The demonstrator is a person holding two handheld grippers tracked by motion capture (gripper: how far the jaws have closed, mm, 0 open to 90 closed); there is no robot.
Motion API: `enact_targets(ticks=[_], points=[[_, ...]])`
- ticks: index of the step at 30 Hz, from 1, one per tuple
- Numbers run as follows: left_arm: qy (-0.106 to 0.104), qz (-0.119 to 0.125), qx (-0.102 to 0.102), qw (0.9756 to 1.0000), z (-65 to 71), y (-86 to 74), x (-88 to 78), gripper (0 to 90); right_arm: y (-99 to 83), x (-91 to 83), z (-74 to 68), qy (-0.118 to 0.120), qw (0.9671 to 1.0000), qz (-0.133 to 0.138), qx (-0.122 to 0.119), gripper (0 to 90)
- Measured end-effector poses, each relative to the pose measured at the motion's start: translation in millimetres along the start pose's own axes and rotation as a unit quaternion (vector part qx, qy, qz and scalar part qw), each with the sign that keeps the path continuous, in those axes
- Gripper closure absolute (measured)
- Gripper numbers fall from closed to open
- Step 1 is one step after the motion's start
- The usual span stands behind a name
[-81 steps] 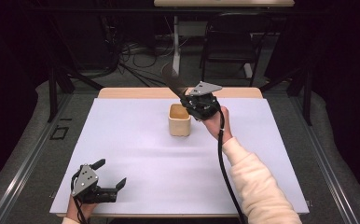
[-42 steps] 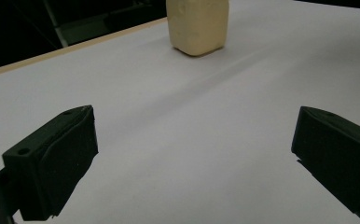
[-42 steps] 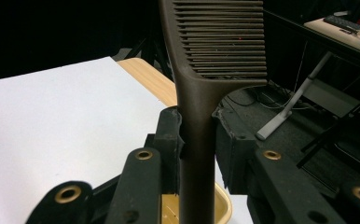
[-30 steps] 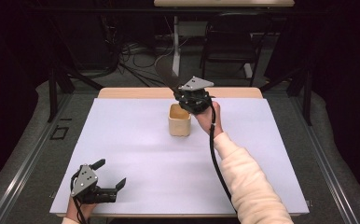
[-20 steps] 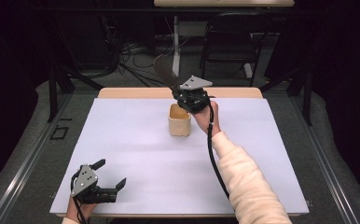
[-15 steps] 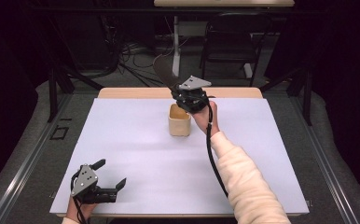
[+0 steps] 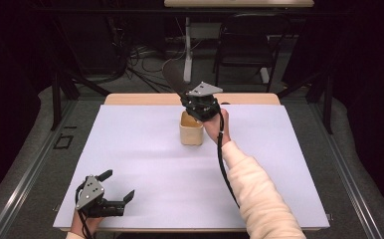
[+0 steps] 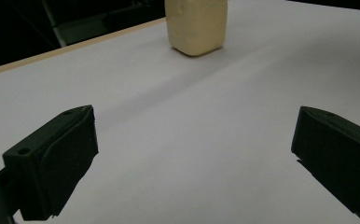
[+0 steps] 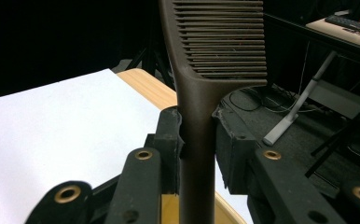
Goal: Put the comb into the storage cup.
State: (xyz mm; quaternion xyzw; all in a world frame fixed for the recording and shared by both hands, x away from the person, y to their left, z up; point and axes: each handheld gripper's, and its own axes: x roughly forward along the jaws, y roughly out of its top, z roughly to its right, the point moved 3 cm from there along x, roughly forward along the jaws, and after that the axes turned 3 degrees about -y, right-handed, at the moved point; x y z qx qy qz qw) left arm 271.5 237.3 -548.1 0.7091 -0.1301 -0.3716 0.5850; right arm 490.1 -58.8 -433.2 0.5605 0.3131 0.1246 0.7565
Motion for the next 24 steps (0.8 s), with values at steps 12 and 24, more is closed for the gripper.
enact_targets(ticks=[12,24], points=[[-0.001,0.0,0.002,1.0,0.0,0.1,-0.2,0.3,-5.5,6.8,-0.7,0.0,1.0,-0.006,0.005,71.8],[0.0,0.0,0.001,1.0,0.3,0.0,-0.2,0.4,-12.3,10.4,-0.4,0.003,0.9999,-0.014,0.007,71.8]])
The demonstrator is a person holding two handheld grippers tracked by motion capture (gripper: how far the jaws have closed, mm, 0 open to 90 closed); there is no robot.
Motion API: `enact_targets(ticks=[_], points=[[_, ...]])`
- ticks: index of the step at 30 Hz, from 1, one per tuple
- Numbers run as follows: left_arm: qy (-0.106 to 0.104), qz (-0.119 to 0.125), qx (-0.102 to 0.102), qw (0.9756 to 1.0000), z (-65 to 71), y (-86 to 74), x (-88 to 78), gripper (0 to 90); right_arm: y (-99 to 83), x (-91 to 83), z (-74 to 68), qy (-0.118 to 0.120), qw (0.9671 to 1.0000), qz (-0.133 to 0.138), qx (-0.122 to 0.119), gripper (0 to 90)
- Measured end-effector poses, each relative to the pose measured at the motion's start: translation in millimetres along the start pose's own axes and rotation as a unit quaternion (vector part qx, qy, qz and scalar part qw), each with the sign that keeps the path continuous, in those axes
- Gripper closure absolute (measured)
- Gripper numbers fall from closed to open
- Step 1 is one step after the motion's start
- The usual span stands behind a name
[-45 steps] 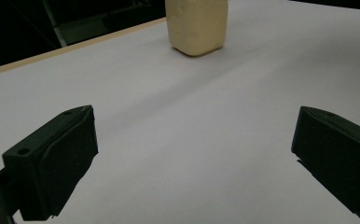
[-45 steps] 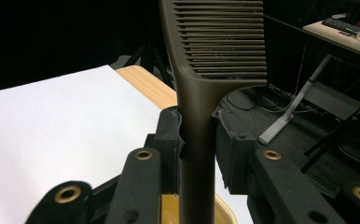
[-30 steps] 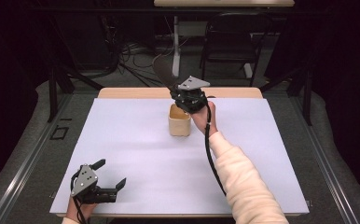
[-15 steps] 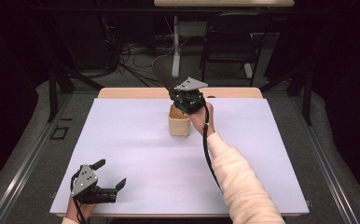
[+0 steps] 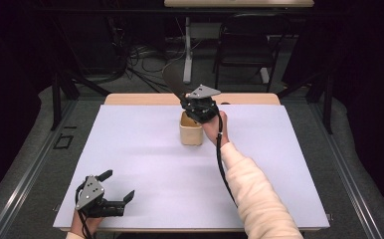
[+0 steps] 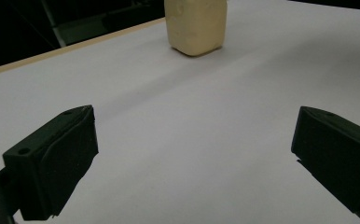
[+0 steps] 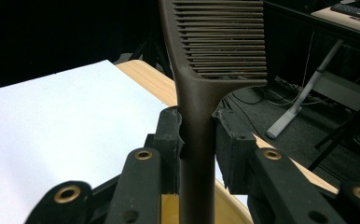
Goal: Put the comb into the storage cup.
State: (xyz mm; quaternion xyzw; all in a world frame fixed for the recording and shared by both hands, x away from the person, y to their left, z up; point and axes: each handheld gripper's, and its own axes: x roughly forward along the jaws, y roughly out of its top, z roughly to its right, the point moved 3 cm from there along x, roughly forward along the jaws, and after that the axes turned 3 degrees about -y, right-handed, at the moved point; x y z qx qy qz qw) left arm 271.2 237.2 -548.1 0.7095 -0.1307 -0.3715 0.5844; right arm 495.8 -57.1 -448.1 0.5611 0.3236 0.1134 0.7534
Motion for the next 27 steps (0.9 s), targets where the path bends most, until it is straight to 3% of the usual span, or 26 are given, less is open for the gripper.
enact_targets(ticks=[27], points=[[0.0,-0.002,0.001,1.0,-0.1,-0.3,0.1,0.4,-13.5,7.8,1.0,0.007,0.9999,-0.011,0.003,71.8]])
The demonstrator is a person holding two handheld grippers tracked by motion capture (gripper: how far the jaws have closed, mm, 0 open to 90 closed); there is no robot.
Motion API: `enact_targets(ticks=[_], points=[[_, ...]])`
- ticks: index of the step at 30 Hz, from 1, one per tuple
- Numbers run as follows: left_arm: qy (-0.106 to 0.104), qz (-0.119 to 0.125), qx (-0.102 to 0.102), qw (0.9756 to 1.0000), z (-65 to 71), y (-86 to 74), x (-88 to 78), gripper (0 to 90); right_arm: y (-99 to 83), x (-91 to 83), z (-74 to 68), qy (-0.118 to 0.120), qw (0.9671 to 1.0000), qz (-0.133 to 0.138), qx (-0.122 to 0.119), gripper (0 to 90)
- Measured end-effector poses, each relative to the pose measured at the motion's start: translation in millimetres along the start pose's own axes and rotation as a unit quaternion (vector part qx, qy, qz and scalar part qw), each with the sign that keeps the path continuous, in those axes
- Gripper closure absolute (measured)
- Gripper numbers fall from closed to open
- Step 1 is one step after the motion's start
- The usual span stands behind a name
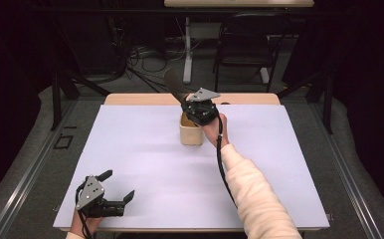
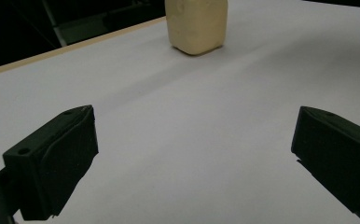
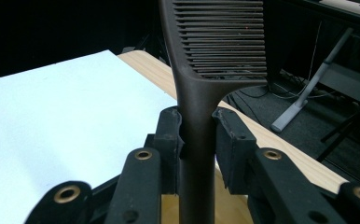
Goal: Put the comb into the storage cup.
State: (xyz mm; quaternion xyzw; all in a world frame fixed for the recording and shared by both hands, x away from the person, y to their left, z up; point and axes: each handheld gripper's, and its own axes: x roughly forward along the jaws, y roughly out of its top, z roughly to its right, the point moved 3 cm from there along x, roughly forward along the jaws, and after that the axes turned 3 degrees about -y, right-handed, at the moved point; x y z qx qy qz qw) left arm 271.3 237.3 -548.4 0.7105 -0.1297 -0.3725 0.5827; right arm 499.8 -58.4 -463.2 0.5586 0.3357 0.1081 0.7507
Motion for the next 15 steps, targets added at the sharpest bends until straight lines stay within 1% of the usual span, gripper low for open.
enact_targets(ticks=[15], points=[[0.0,0.0,0.0,1.0,0.1,0.0,0.1,0.4,-7.9,6.6,-1.8,0.005,0.9999,-0.014,0.003,71.7]])
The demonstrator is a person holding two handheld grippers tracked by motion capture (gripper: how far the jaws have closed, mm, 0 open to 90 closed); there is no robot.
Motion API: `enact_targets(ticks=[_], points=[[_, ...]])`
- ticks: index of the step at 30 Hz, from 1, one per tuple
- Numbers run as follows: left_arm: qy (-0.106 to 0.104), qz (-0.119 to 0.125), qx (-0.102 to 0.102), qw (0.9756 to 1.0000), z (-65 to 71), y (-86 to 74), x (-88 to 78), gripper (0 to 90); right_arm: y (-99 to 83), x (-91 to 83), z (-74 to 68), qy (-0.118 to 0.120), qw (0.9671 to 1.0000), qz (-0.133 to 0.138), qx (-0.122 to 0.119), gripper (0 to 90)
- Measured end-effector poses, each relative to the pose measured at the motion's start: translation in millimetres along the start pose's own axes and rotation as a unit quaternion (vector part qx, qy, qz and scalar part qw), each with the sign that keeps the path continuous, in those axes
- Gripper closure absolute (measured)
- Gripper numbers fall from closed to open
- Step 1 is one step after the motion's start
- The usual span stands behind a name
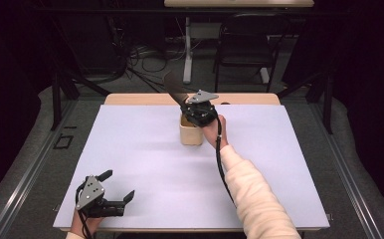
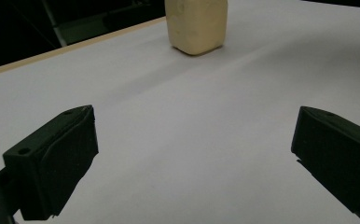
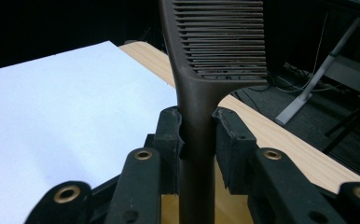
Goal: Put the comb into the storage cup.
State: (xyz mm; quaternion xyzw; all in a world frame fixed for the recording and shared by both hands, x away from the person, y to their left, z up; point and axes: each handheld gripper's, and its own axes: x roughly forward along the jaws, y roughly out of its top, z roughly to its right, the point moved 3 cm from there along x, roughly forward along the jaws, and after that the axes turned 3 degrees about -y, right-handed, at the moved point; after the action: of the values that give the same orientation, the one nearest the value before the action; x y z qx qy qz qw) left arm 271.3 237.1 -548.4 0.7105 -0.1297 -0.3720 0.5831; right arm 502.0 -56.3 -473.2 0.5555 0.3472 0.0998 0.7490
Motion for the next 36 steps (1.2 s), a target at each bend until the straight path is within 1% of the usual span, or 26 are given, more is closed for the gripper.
enact_targets(ticks=[7,12,36], points=[[0.0,0.0,-0.001,1.0,0.0,0.0,0.1,0.4,-6.0,3.9,0.6,0.001,0.9999,-0.01,0.004,71.7],[0.0,0.0,0.0,1.0,-0.1,-0.1,0.2,0.4,-8.7,5.9,0.0,0.005,0.9998,-0.019,0.002,71.7],[0.003,0.0,-0.001,1.0,-0.1,-0.1,-0.2,0.4,-16.1,11.6,-2.0,0.014,0.9988,-0.046,-0.002,71.6]])
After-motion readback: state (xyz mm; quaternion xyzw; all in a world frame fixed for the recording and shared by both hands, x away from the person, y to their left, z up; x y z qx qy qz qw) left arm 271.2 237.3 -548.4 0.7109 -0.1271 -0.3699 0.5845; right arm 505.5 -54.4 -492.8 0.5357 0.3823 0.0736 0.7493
